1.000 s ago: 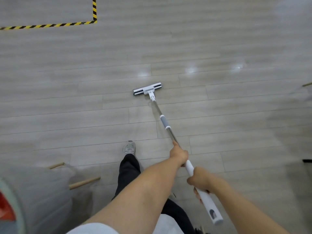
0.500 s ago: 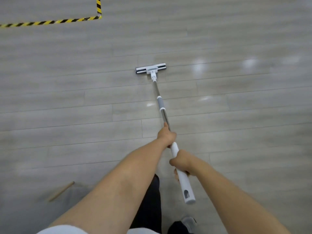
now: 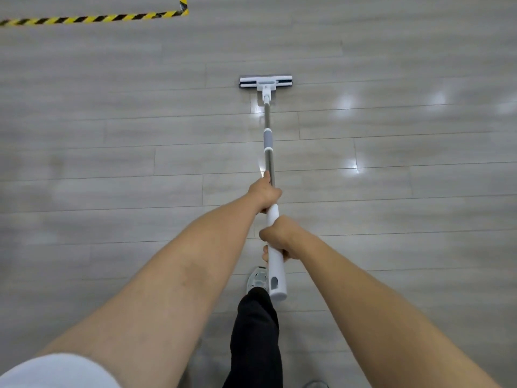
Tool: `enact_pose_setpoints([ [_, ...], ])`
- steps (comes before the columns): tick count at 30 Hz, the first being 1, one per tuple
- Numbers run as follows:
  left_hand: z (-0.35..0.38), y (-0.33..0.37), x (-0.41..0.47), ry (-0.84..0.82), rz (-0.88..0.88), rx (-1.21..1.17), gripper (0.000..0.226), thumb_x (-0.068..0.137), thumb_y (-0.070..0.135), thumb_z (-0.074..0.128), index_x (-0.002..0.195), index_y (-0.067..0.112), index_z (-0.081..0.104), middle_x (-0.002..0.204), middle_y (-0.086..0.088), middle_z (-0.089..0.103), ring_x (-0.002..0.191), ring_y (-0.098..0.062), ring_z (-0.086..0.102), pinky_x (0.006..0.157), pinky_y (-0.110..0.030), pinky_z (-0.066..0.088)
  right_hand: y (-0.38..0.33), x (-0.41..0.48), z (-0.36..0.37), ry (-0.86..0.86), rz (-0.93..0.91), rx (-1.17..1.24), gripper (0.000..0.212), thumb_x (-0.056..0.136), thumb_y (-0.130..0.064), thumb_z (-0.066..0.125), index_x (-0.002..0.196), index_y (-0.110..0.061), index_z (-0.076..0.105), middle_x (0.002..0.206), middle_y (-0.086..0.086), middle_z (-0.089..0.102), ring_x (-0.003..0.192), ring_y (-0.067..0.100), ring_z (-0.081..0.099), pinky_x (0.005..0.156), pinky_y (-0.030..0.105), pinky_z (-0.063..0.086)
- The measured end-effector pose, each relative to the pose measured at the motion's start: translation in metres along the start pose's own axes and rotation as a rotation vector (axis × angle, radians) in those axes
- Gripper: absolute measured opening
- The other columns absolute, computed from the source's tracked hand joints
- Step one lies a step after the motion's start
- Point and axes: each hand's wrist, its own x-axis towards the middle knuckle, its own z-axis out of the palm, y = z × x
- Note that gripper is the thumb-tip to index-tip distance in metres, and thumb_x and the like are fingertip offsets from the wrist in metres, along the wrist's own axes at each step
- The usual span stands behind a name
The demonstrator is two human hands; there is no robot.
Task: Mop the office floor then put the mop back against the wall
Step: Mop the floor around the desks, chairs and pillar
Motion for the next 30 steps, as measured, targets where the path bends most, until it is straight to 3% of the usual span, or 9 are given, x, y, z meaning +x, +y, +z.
enact_pose_setpoints([
  [6, 0.035, -0.028, -0.052, 0.021, 0.007, 0.001, 0.070, 0.088, 0.026, 0.055, 0.153, 0.029, 0.029, 0.118, -0.011, 0.062, 0.101, -0.035, 0.064, 0.081, -0.048, 0.061, 0.057, -0.025, 0.008, 0.001, -0.016, -0.071, 0.022, 0.097, -0.005, 0.052, 0.118, -0.003, 0.046, 0.081, 0.017, 0.065, 0.061, 0.028, 0.066, 0.069, 0.043, 0.063],
  [11, 0.092, -0.057, -0.134, 0.042, -0.051, -0.132, 0.054, 0.092, 0.022, 0.056, 0.143, 0.025, 0.037, 0.115, -0.011, 0.059, 0.099, -0.032, 0.063, 0.070, -0.040, 0.061, 0.138, -0.073, 0.011, -0.015, -0.003, -0.213, 0.014, 0.097, -0.010, 0.054, 0.107, -0.008, 0.045, 0.086, 0.015, 0.068, 0.075, 0.030, 0.069, 0.085, 0.049, 0.061],
  [14, 0.147, -0.081, -0.191, 0.031, -0.064, -0.201, 0.053, 0.093, 0.018, 0.054, 0.142, 0.025, 0.037, 0.117, -0.011, 0.058, 0.100, -0.032, 0.063, 0.061, -0.036, 0.058, 0.209, -0.106, 0.006, -0.010, 0.030, -0.293, 0.016, 0.097, -0.013, 0.057, 0.108, -0.009, 0.045, 0.087, 0.015, 0.069, 0.076, 0.029, 0.070, 0.084, 0.049, 0.062],
  [18, 0.242, -0.113, -0.266, 0.034, -0.108, -0.337, 0.045, 0.091, 0.018, 0.056, 0.134, 0.023, 0.042, 0.116, -0.010, 0.059, 0.098, -0.030, 0.064, 0.068, -0.041, 0.062, 0.321, -0.157, -0.010, 0.007, 0.097, -0.362, 0.037, 0.096, -0.013, 0.058, 0.129, -0.010, 0.041, 0.079, 0.013, 0.068, 0.067, 0.027, 0.068, 0.078, 0.046, 0.063],
  [22, 0.326, -0.129, -0.327, 0.006, -0.141, -0.439, 0.060, 0.092, 0.020, 0.056, 0.147, 0.027, 0.033, 0.117, -0.008, 0.059, 0.094, -0.026, 0.064, 0.059, -0.035, 0.059, 0.405, -0.208, -0.033, 0.020, 0.135, -0.400, 0.042, 0.092, -0.013, 0.060, 0.131, -0.012, 0.042, 0.073, 0.015, 0.069, 0.059, 0.029, 0.066, 0.070, 0.046, 0.062],
  [27, 0.368, -0.119, -0.367, 0.010, -0.169, -0.425, 0.056, 0.093, 0.019, 0.056, 0.144, 0.023, 0.033, 0.113, -0.010, 0.059, 0.091, -0.026, 0.064, 0.055, -0.033, 0.058, 0.442, -0.258, -0.048, 0.085, 0.146, -0.536, 0.039, 0.096, -0.019, 0.058, 0.131, -0.006, 0.045, 0.081, 0.014, 0.072, 0.072, 0.028, 0.070, 0.083, 0.044, 0.060],
  [30, 0.366, -0.108, -0.368, 0.012, -0.203, -0.378, 0.050, 0.094, 0.017, 0.056, 0.140, 0.019, 0.036, 0.110, -0.011, 0.060, 0.088, -0.025, 0.065, 0.060, -0.034, 0.059, 0.440, -0.272, -0.045, 0.202, 0.025, -0.714, 0.033, 0.101, -0.014, 0.050, 0.132, -0.005, 0.052, 0.085, 0.010, 0.067, 0.075, 0.024, 0.069, 0.075, 0.035, 0.055],
])
